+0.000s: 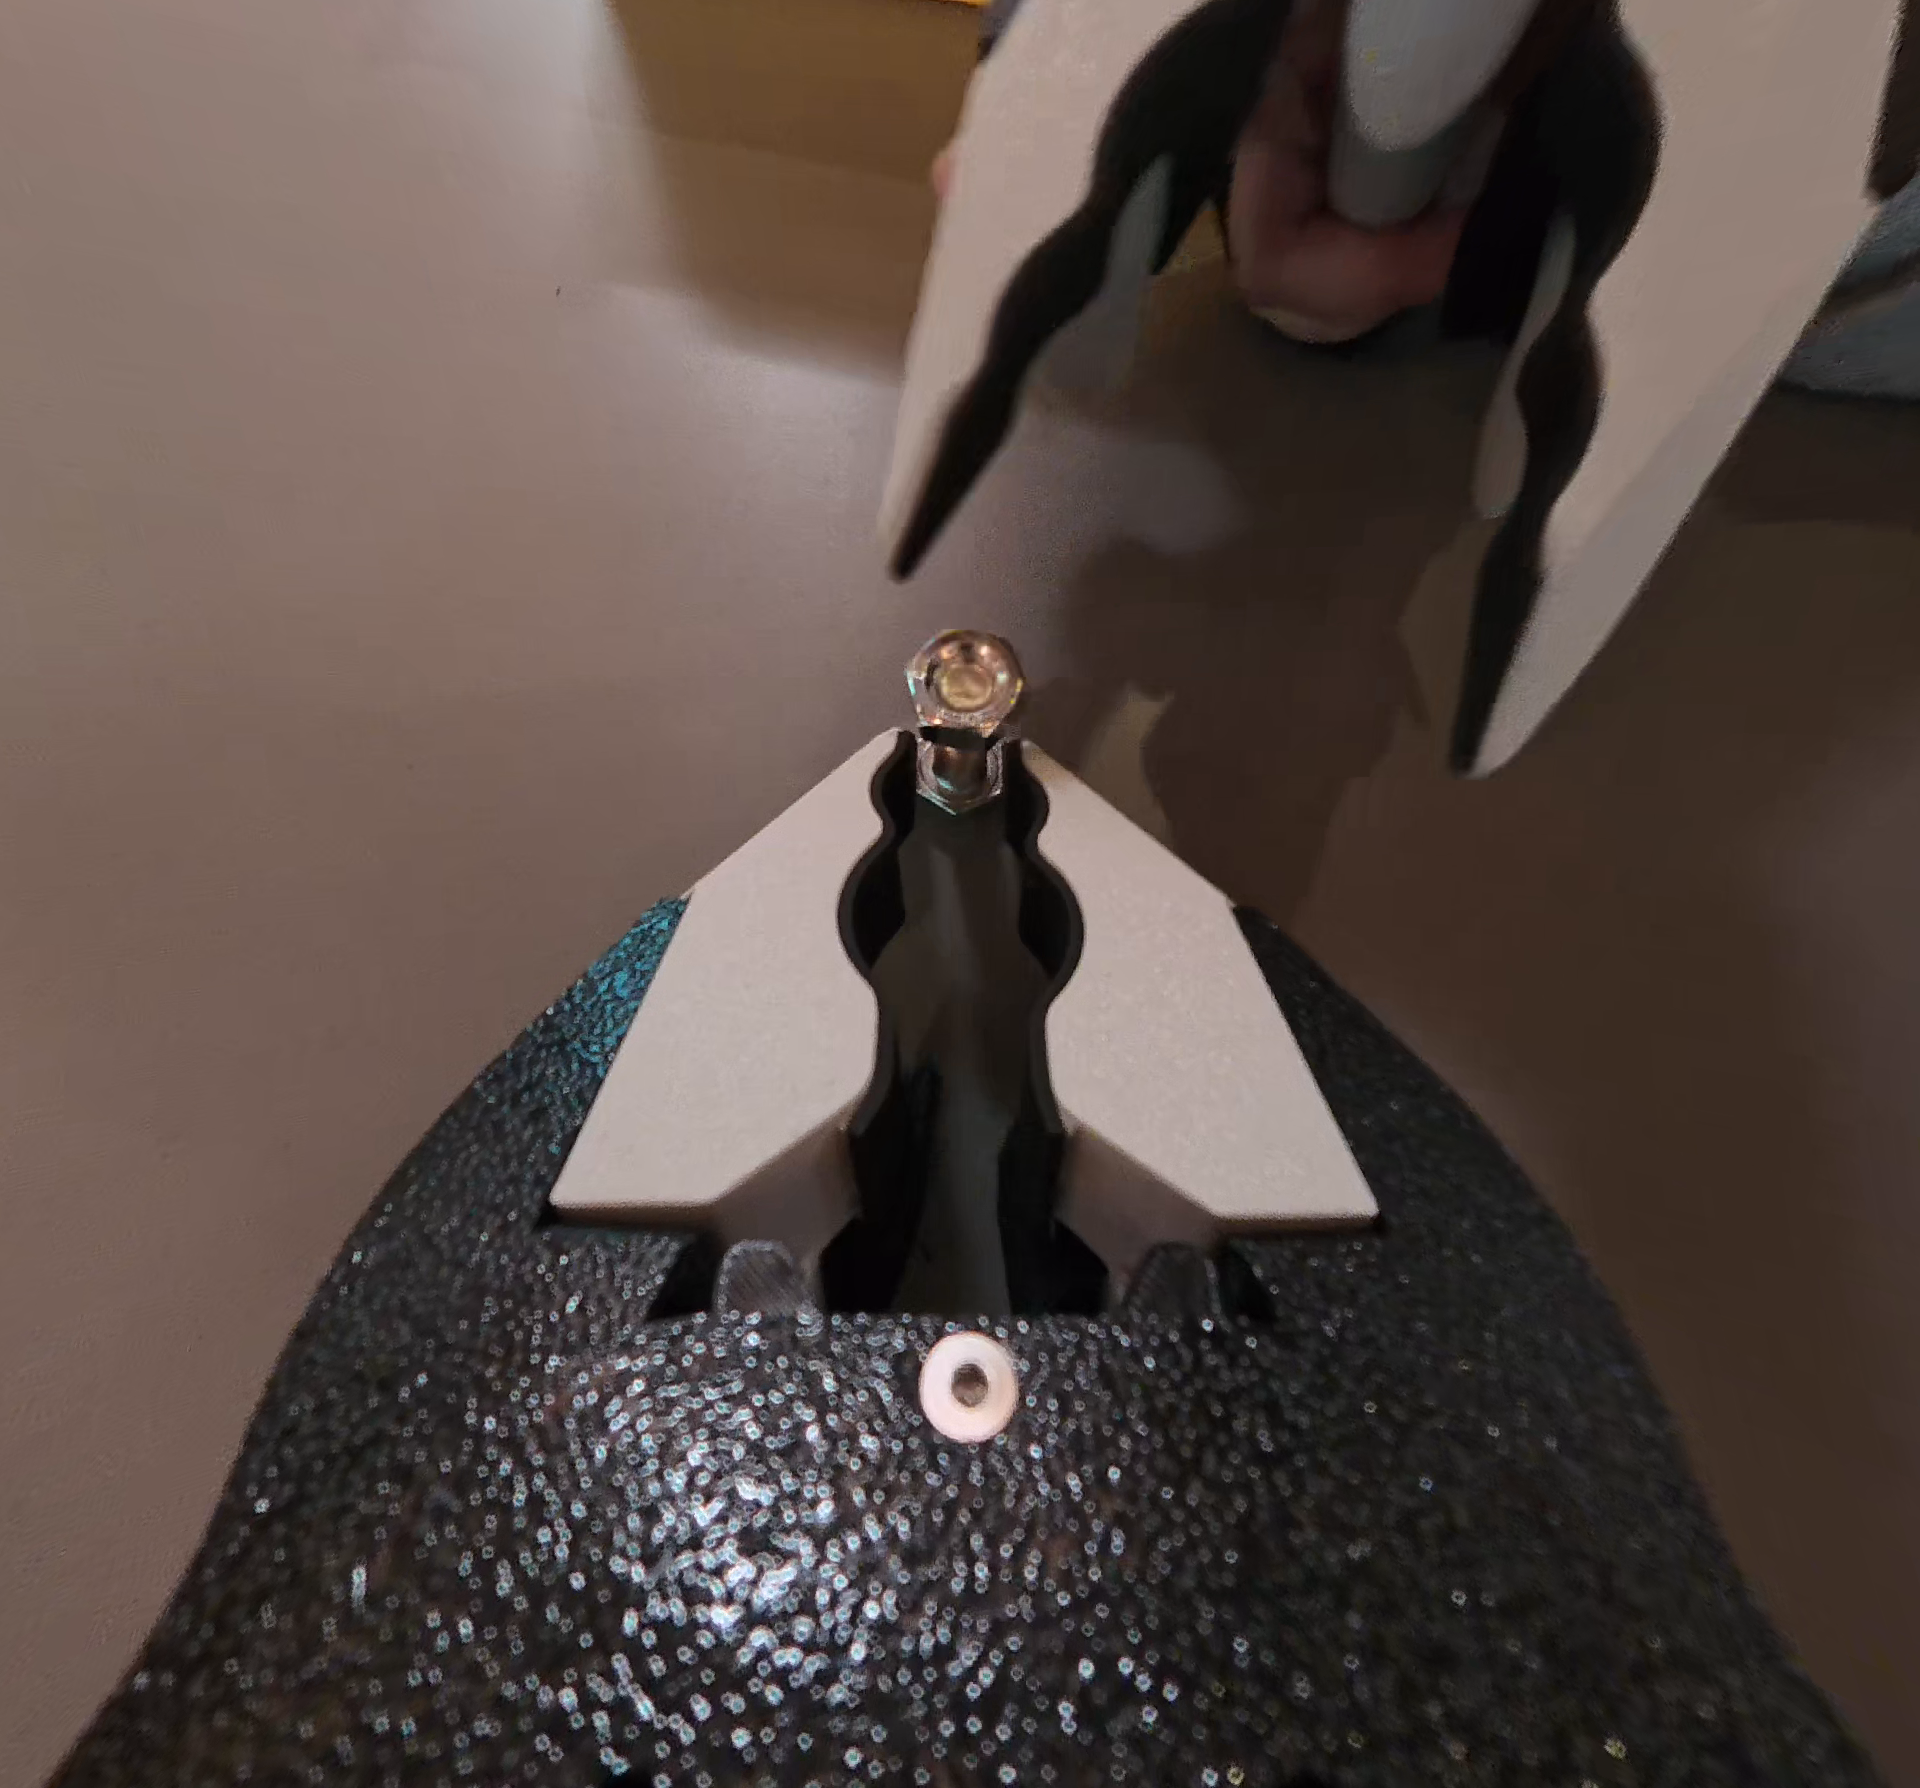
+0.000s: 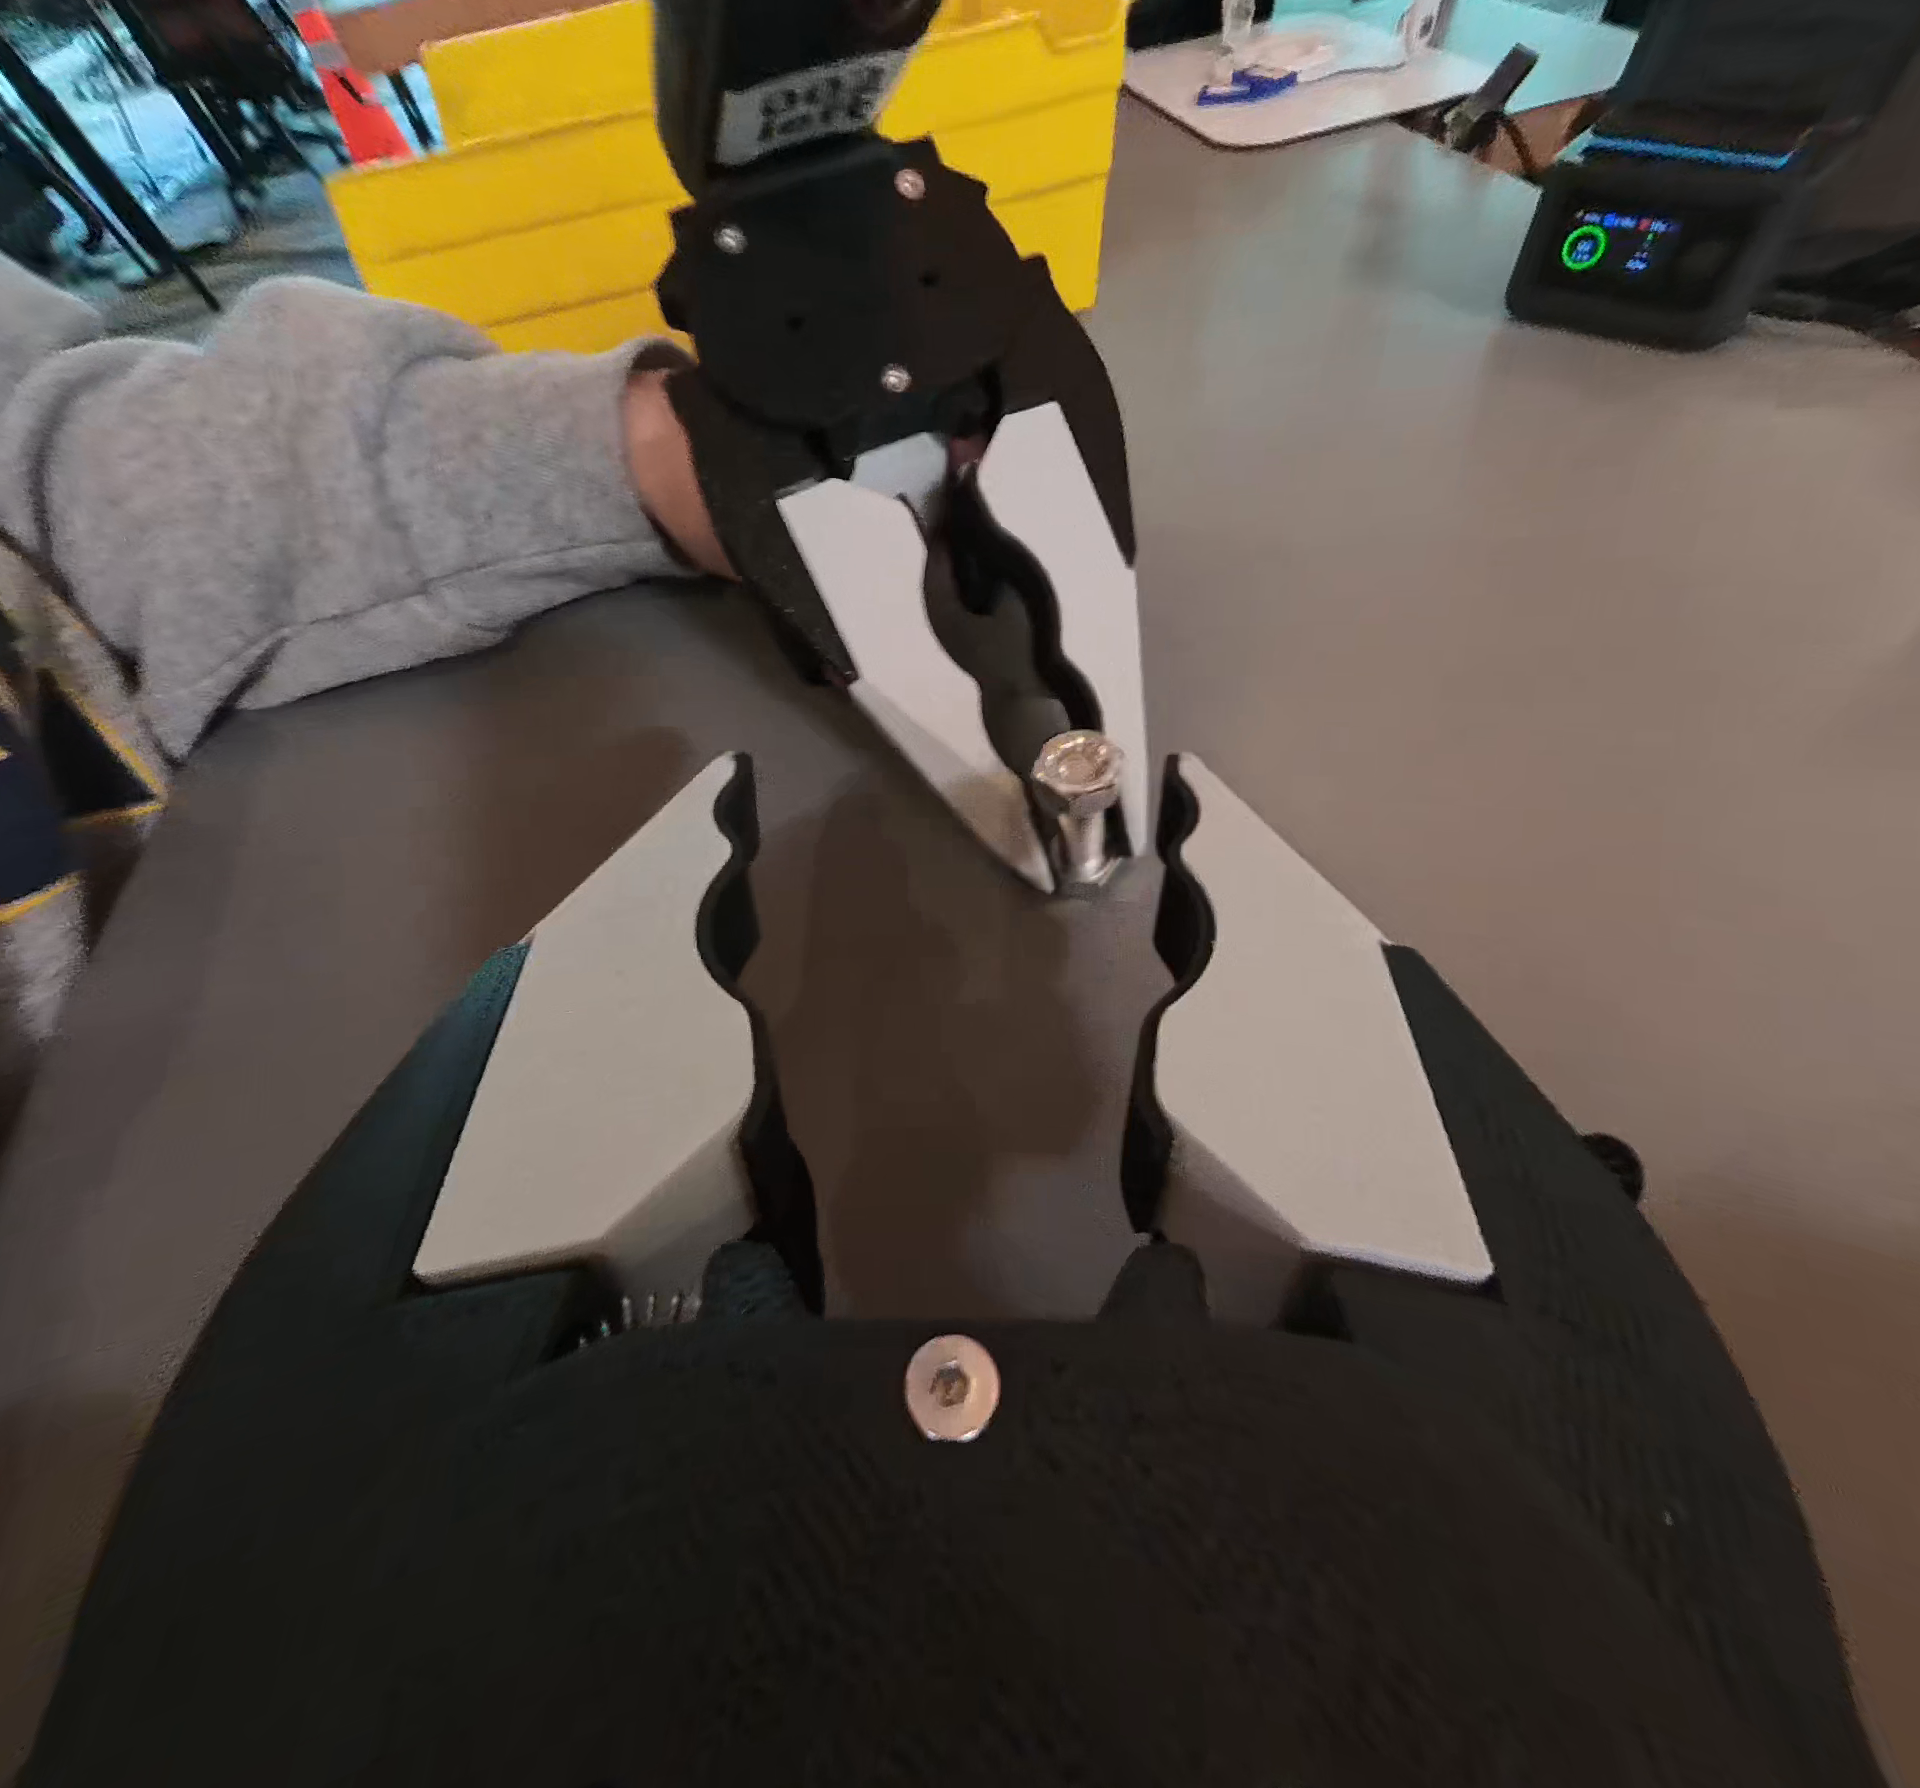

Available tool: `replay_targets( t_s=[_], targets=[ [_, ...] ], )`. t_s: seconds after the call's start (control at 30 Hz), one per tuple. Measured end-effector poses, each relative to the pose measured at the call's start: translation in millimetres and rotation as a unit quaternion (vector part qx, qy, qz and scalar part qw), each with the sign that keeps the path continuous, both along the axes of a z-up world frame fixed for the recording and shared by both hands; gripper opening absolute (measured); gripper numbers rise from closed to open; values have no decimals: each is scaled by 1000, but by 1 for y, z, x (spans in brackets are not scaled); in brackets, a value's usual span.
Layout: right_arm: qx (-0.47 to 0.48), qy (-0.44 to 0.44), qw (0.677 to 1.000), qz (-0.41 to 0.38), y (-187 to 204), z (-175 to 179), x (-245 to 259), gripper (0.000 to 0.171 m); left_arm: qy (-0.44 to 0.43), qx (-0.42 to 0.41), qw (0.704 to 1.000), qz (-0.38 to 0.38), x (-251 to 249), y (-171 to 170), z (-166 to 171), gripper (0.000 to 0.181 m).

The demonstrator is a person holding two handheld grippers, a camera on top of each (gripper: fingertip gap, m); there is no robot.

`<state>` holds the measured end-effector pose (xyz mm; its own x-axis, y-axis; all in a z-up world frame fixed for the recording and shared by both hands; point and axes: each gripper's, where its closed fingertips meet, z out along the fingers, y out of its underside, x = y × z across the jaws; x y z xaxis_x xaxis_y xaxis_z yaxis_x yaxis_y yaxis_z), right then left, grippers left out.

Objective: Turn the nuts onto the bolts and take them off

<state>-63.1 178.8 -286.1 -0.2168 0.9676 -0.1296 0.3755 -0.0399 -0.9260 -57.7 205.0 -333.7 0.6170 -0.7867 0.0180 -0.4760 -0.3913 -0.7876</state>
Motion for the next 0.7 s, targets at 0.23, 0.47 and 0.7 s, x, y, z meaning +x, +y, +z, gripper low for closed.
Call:
replay_targets(
  t_s=[0.23,0.47,0.7],
  targets=[
    [-8,-42,999,34,-8,-11,7,68,-3,-3,1000,-1,0,-1,0,15],
    [7,-33,999,27,-6,-11,-14,90,-1,-1,1000,-1,0,0,0,15],
    [-56,-32,998,14,-1,-7,18,63,-2,-3,1000,-4,1,-1,0,15]
  ],
)
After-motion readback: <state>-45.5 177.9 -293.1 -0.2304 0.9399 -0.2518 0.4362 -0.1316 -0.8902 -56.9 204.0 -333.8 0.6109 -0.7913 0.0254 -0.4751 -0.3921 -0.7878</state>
